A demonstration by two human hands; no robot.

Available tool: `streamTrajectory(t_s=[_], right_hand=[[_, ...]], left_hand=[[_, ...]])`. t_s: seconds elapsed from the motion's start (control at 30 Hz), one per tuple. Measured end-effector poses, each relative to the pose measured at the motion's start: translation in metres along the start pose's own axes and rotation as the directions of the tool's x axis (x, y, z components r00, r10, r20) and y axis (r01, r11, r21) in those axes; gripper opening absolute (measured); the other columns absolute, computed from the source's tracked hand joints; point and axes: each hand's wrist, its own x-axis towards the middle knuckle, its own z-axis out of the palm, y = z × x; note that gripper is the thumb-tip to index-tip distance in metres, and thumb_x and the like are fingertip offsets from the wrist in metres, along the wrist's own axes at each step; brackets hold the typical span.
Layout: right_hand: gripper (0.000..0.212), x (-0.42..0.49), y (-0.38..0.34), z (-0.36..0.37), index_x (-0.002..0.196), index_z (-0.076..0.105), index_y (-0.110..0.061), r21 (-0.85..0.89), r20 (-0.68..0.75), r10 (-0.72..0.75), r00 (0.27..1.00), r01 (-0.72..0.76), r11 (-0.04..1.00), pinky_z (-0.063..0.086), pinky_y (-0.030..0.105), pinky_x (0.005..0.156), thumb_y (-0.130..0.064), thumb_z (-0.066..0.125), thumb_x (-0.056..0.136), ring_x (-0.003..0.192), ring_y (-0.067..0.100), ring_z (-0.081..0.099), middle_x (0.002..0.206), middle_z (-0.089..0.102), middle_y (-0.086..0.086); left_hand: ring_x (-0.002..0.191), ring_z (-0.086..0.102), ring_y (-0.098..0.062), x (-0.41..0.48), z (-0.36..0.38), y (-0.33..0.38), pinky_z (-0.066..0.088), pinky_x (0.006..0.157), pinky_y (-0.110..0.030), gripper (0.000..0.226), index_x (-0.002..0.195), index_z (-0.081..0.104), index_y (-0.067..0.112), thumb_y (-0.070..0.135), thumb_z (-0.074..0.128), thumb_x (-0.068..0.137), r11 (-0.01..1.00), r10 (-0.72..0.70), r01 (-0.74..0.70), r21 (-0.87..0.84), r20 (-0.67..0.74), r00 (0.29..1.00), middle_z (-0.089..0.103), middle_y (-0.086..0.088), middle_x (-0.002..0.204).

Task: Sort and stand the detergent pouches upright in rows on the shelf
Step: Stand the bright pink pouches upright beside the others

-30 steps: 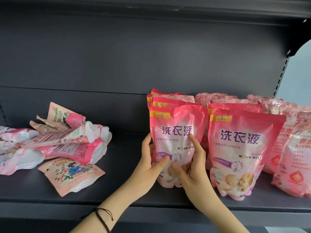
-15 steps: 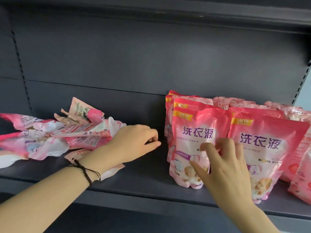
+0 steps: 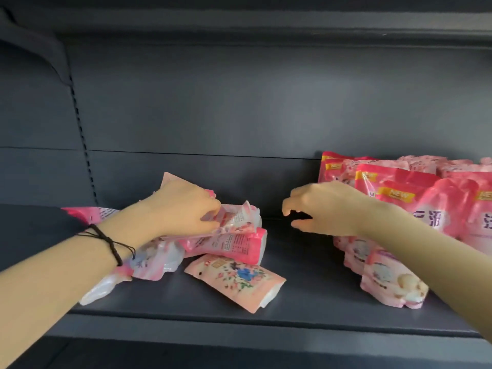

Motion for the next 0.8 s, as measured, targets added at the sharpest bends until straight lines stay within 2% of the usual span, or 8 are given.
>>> streamTrajectory(t_s=[0.2,0.27,0.33,0.4,0.5,0.63,0.7,0.8], right_hand=[[0.029,0.069,-0.013,-0.016,0.122,0.053,-0.032,-0.044,0.051,0.024,0.998,-0.021,0.999,0.040,0.028,0.066,-0.040,0.045,0.095,0.094,0.016,0.057,0.111,0.059,-0.008],[0.028,0.087,-0.016,-0.014,0.120,0.055,-0.032,-0.022,0.061,0.035,0.997,-0.034,0.999,0.044,0.029,0.069,-0.040,0.046,0.094,0.091,0.017,0.057,0.108,0.060,-0.008],[0.026,0.103,-0.017,-0.009,0.116,0.057,-0.033,0.044,0.093,0.040,0.995,-0.044,0.998,0.049,0.032,0.073,-0.041,0.048,0.093,0.088,0.015,0.056,0.102,0.061,-0.010],[0.024,0.119,-0.015,-0.003,0.110,0.060,-0.032,0.128,0.146,0.041,0.988,-0.060,0.990,0.049,0.032,0.074,-0.043,0.048,0.092,0.088,0.013,0.056,0.096,0.060,-0.013],[0.024,0.144,-0.007,0.012,0.101,0.064,-0.033,0.275,0.197,0.051,0.979,-0.106,0.956,0.051,0.034,0.078,-0.048,0.050,0.090,0.089,0.011,0.058,0.090,0.060,-0.016],[0.026,0.173,0.004,0.031,0.100,0.066,-0.031,0.408,0.263,0.047,0.964,-0.156,0.900,0.051,0.039,0.086,-0.050,0.052,0.089,0.094,0.010,0.059,0.094,0.062,-0.015],[0.028,0.184,0.009,0.037,0.104,0.066,-0.030,0.423,0.290,0.048,0.956,-0.173,0.890,0.050,0.040,0.089,-0.049,0.052,0.090,0.098,0.012,0.059,0.099,0.062,-0.013],[0.031,0.198,0.014,0.047,0.108,0.065,-0.028,0.457,0.307,0.057,0.950,-0.200,0.867,0.049,0.039,0.092,-0.049,0.052,0.090,0.098,0.012,0.059,0.100,0.060,-0.012]], left_hand=[[0.082,0.059,-0.013,-0.007,0.024,-0.062,0.046,0.067,-0.027,0.031,0.094,0.061,0.027,0.051,0.042,0.090,0.999,-0.044,0.043,0.015,0.019,0.999,0.061,0.010,0.085],[0.081,0.057,-0.011,-0.006,0.033,-0.073,0.044,0.066,-0.026,0.032,0.097,0.061,0.031,0.056,0.042,0.090,0.997,-0.063,0.066,-0.029,0.087,0.994,0.060,0.013,0.085],[0.081,0.055,-0.007,0.000,0.044,-0.081,0.042,0.066,-0.027,0.032,0.099,0.061,0.036,0.060,0.043,0.090,0.974,-0.131,0.164,-0.154,0.201,0.971,0.059,0.018,0.087],[0.082,0.055,-0.003,0.008,0.058,-0.089,0.046,0.070,-0.030,0.030,0.100,0.062,0.036,0.060,0.046,0.090,0.875,-0.201,0.315,-0.368,0.315,0.927,0.059,0.019,0.090],[0.092,0.061,-0.011,0.025,0.078,-0.097,0.051,0.087,-0.035,0.029,0.099,0.066,0.028,0.052,0.053,0.090,0.641,-0.299,0.437,-0.631,0.319,0.899,0.065,0.006,0.101],[0.084,0.068,-0.017,0.056,0.098,-0.094,0.057,0.068,-0.031,0.021,0.099,0.063,0.028,0.046,0.057,0.091,0.298,-0.422,0.521,-0.800,0.379,0.824,0.065,0.002,0.096],[0.080,0.069,-0.018,0.074,0.111,-0.094,0.057,0.067,-0.028,0.031,0.106,0.068,0.028,0.051,0.057,0.089,0.278,-0.423,0.545,-0.791,0.409,0.809,0.067,0.001,0.093],[0.073,0.064,-0.016,0.096,0.131,-0.091,0.050,0.064,-0.025,0.030,0.091,0.069,0.029,0.057,0.062,0.083,0.349,-0.427,0.594,-0.725,0.442,0.789,0.066,0.003,0.078]])
